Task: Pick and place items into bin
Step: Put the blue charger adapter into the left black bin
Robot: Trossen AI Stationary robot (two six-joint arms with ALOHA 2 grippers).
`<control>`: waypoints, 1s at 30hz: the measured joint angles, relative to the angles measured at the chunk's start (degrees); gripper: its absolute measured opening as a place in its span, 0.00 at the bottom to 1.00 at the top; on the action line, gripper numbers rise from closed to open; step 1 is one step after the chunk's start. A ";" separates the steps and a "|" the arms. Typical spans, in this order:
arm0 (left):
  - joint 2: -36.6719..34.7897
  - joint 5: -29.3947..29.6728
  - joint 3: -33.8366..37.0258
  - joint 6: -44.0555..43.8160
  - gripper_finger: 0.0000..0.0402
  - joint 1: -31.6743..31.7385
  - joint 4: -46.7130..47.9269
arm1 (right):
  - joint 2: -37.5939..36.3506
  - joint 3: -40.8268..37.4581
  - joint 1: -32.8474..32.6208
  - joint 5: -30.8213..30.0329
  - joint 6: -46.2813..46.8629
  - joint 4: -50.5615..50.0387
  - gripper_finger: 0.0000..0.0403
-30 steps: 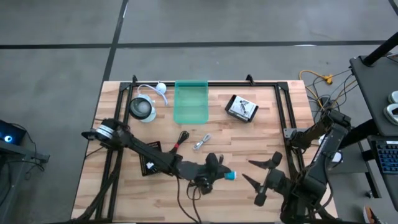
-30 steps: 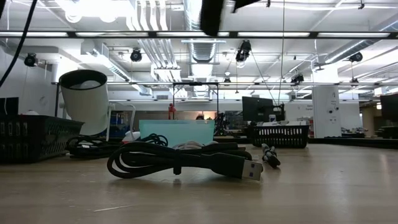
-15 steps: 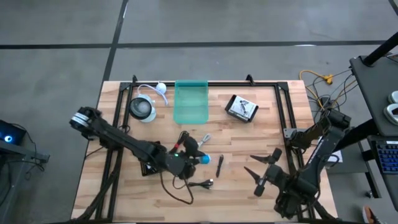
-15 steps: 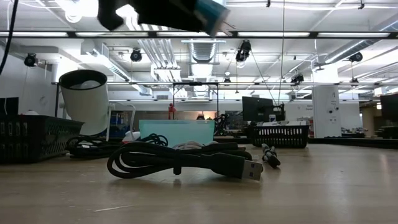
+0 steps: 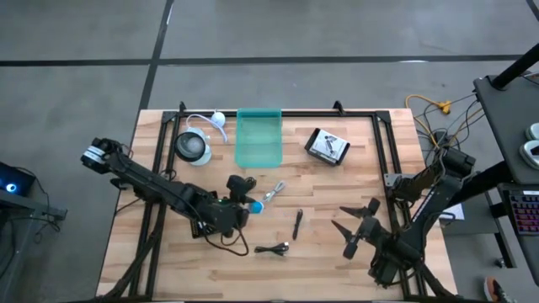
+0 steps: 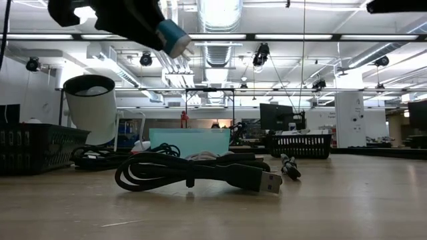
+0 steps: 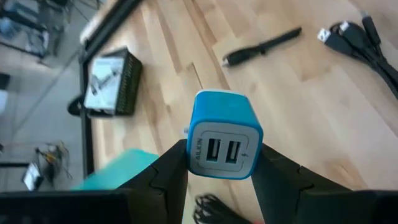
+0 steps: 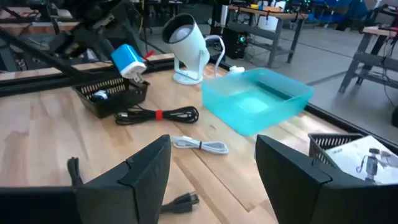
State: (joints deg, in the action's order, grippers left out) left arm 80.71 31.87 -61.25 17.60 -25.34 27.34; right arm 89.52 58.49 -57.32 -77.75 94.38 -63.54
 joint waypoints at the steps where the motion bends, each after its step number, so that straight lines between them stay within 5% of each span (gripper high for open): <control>1: 0.00 0.03 0.00 -0.77 0.33 0.00 0.99 | 0.00 -0.48 0.00 0.01 0.33 0.36 0.54; 30: 0.15 -5.46 0.02 -5.29 0.33 -0.08 18.97 | 0.00 -2.81 4.61 -0.27 -2.04 4.21 0.54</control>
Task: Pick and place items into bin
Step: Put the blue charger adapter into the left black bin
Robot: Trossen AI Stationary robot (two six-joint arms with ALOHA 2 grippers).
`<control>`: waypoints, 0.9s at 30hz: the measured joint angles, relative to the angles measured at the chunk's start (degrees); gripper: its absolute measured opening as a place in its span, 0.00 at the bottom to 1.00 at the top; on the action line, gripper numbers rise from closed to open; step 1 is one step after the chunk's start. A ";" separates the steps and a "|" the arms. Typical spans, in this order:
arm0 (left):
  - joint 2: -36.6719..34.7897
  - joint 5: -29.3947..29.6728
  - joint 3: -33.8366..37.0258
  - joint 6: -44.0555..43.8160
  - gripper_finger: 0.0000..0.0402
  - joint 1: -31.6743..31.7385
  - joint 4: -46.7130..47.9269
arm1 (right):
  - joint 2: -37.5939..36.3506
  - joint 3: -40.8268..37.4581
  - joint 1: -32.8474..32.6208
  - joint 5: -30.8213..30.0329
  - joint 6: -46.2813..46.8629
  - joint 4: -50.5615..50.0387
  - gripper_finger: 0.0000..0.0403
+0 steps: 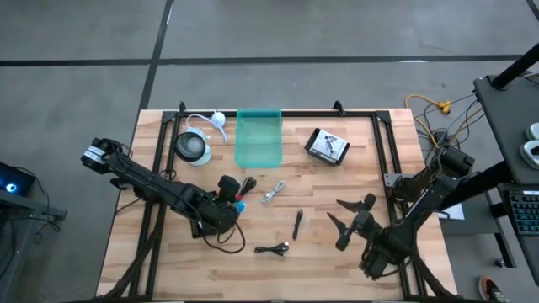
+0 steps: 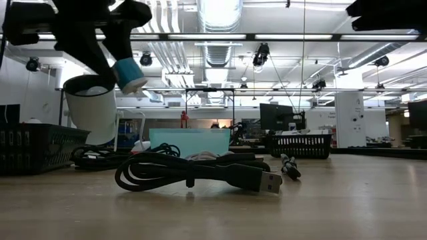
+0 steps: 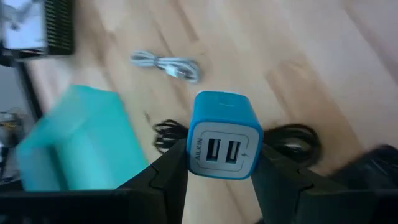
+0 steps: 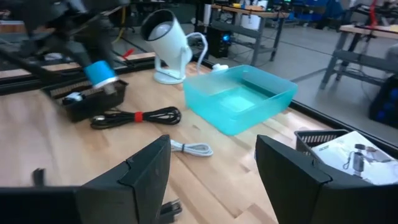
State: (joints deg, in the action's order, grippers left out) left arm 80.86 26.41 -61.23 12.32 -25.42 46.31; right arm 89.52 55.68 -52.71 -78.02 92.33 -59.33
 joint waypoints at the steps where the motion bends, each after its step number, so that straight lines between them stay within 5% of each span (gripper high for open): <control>1: 0.00 -1.12 0.01 0.00 0.33 0.08 0.33 | 0.00 0.00 0.64 -0.02 0.00 0.00 0.54; 6: -0.43 -7.10 0.02 0.02 0.33 0.23 0.42 | 0.00 0.00 3.14 0.00 0.00 0.04 0.54; 27: -0.44 -8.60 0.51 -8.06 0.33 1.25 9.59 | 0.02 0.00 3.76 3.50 -0.87 0.10 0.54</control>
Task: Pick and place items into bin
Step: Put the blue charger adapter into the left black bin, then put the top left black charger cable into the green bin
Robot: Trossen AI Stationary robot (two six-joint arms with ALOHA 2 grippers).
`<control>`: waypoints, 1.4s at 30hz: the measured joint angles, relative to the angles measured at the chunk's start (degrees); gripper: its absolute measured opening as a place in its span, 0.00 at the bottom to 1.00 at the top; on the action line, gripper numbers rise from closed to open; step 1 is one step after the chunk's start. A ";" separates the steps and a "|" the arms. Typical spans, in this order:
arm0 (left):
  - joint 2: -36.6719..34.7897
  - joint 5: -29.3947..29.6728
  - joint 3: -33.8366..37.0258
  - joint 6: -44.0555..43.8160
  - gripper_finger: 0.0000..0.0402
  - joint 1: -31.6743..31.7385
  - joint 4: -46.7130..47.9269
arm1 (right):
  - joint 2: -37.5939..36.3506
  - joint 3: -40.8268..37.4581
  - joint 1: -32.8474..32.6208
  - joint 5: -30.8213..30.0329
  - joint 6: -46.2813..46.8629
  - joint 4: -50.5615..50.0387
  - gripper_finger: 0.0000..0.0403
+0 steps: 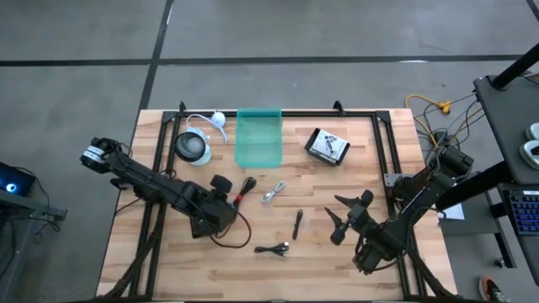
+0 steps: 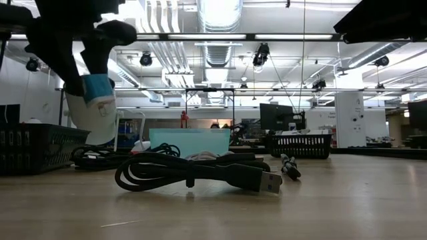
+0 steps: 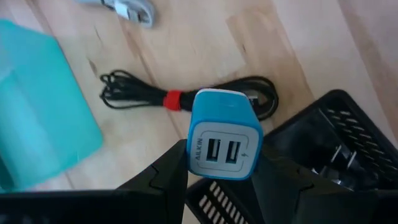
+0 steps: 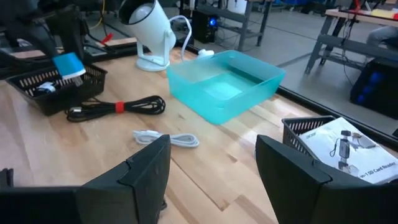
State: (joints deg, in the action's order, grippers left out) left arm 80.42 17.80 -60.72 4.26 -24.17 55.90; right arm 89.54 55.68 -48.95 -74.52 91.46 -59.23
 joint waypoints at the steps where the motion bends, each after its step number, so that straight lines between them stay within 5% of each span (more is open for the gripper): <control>1: 0.00 -0.22 0.01 -0.77 0.33 0.18 0.43 | 0.00 0.00 0.00 0.01 0.00 0.05 0.54; 20: 0.00 -4.42 2.37 -11.49 0.33 1.08 12.52 | 0.04 -0.01 0.00 0.04 0.02 0.28 0.54; 24: 0.00 -9.71 2.66 -11.65 0.33 1.08 12.58 | 0.04 0.00 0.00 0.07 0.02 0.29 0.54; 36: 0.00 -8.11 2.58 -18.94 0.65 1.23 13.58 | 0.04 0.00 0.00 1.36 -0.02 0.51 0.54; 42: 0.00 -6.05 0.06 -18.95 0.69 2.08 10.47 | 0.04 0.00 0.00 1.38 -0.09 0.72 0.54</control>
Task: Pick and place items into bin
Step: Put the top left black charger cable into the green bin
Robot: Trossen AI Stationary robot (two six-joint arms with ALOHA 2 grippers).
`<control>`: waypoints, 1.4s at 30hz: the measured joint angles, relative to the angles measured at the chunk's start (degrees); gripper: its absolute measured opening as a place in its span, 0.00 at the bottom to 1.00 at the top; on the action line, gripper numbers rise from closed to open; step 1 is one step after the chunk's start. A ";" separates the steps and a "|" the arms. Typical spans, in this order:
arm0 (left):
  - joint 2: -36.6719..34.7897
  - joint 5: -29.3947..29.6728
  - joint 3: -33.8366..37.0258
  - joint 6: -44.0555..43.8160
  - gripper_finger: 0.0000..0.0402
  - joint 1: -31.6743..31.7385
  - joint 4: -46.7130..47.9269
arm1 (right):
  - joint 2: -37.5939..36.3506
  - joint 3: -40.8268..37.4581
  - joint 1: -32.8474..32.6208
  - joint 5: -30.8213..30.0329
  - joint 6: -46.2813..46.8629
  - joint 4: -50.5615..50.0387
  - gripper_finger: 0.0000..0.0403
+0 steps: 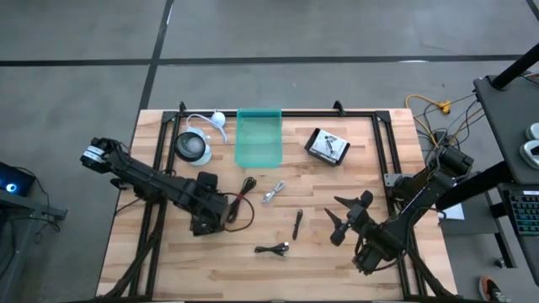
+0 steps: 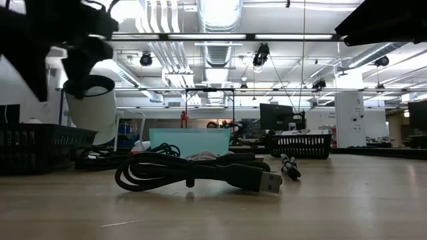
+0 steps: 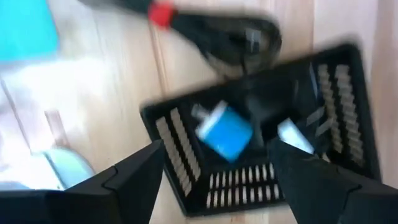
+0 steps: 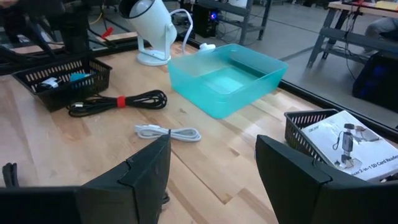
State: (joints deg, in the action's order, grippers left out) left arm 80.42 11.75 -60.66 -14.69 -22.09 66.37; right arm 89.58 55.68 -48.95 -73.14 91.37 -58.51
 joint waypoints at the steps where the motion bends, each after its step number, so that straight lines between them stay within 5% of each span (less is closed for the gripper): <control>1: 0.00 0.60 -0.39 0.01 0.70 0.21 -1.36 | 0.00 0.00 0.00 0.02 0.00 0.05 0.54; 9: 0.81 -3.05 -0.64 -3.61 0.70 4.74 -28.21 | 0.00 -0.01 0.00 0.10 0.09 0.50 0.54; 16: 1.99 -2.32 1.72 -19.26 0.70 14.66 -26.35 | 0.00 -0.02 0.00 0.11 0.07 0.64 0.54; 24: 8.05 -2.59 2.95 -18.45 0.70 22.36 -26.59 | -0.02 -0.26 -0.02 0.15 -0.07 0.71 0.54; 42: 20.30 -4.56 1.61 -13.05 0.64 24.00 -27.34 | -0.04 -0.63 -0.02 1.68 -0.09 0.77 0.54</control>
State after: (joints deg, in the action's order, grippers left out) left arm 100.73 7.19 -59.05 -27.75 1.91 39.03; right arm 89.54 55.05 -48.97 -71.46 91.29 -57.74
